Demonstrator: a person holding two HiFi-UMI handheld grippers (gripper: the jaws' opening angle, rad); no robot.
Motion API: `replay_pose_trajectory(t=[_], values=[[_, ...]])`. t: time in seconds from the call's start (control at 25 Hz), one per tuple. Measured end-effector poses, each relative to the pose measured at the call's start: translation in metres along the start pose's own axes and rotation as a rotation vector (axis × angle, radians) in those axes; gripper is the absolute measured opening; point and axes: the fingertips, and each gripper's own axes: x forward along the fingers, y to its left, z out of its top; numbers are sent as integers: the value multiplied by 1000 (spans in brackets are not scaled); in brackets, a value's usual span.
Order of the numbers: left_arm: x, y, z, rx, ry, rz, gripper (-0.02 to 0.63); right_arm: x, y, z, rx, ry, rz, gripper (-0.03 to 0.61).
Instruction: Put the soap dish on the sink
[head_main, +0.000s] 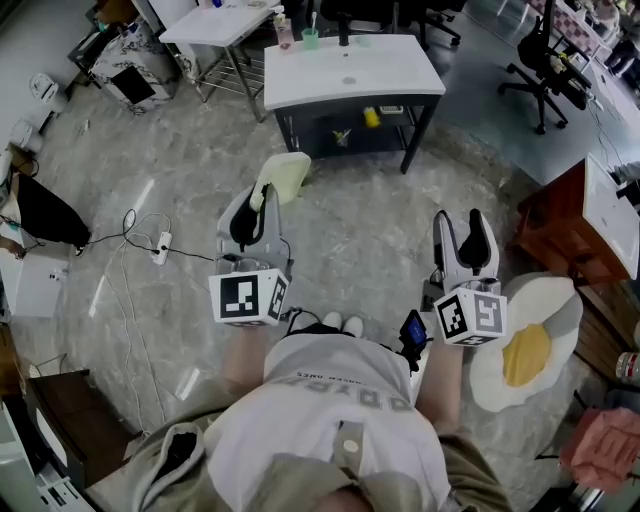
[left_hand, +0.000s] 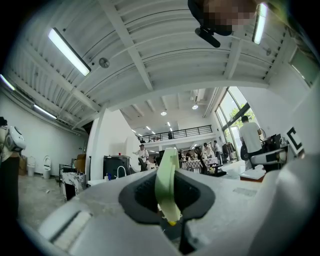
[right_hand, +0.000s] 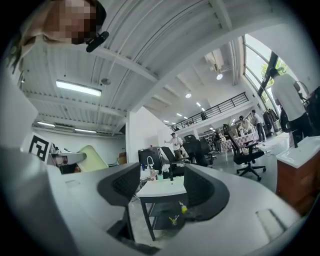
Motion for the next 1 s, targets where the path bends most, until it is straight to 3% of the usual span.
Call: replay_pose_trajectory(t=[0.56,1.0], values=[[22,-19,-32,-36,76,7,38,-6,-47,-25,10,72,-41,287],[85,12,-53,-49,85,17,38,59,-59,-32,-7,90,-49,287]])
